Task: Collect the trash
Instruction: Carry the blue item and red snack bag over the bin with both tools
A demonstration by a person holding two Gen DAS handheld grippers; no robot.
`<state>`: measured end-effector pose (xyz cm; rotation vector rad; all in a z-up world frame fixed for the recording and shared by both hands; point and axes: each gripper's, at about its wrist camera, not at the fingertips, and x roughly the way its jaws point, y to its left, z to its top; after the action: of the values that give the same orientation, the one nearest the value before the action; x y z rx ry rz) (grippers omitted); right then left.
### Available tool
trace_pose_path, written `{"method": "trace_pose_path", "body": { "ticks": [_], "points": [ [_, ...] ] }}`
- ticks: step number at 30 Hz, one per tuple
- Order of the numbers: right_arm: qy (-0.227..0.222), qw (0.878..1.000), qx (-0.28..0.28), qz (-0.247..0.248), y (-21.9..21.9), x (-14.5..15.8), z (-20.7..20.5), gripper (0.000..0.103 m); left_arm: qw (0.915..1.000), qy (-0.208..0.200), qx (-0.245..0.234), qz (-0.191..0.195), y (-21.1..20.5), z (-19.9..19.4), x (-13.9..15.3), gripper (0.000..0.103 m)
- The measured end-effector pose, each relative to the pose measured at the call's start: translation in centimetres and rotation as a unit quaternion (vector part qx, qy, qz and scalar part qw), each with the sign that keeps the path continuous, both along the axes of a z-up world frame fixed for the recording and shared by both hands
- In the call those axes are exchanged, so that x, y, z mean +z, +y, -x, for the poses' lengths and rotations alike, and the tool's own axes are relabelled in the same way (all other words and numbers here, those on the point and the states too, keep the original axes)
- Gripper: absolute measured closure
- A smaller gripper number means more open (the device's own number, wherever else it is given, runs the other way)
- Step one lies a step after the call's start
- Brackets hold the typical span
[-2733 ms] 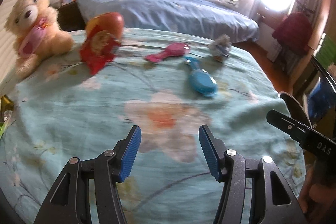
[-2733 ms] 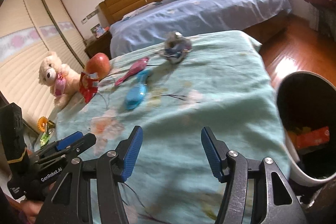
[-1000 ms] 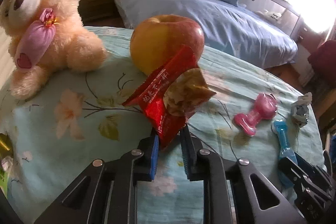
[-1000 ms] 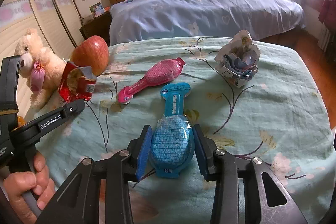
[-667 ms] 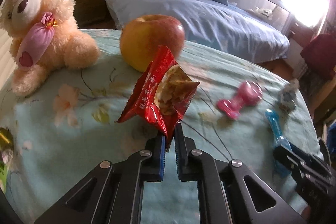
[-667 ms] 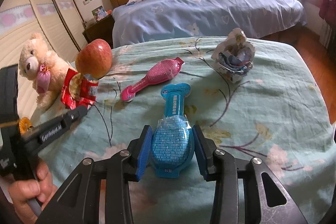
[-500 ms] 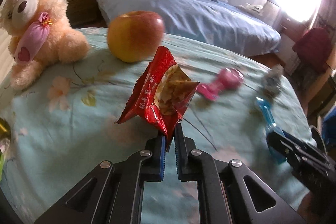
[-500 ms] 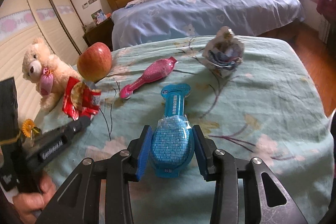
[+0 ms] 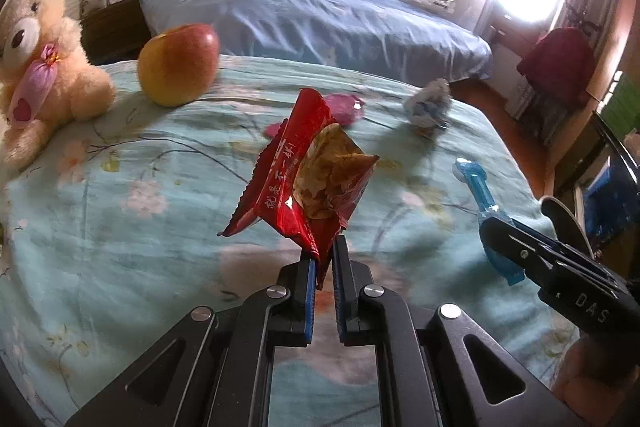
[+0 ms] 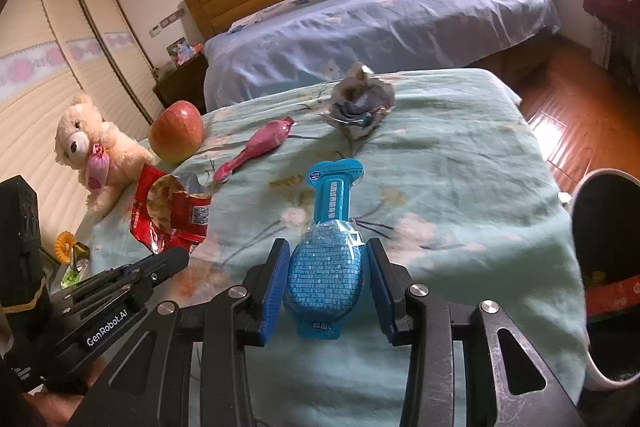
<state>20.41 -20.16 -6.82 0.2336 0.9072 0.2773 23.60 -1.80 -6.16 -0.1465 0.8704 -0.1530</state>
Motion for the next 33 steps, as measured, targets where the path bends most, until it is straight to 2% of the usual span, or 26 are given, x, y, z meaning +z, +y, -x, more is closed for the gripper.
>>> {"method": "trace_pose_path", "body": {
  "ticks": [17,33],
  "points": [
    [-0.015,0.999,-0.040,-0.010,-4.8,1.0,2.9,0.064,0.9987,-0.008,-0.048,-0.014,-4.8,2.1,0.9,0.097],
    [-0.024,0.996,-0.081,-0.015,-9.6,1.8,5.3,0.063,0.9937,-0.015,-0.108,-0.024,-10.2,3.5,1.8,0.097]
  ]
}}
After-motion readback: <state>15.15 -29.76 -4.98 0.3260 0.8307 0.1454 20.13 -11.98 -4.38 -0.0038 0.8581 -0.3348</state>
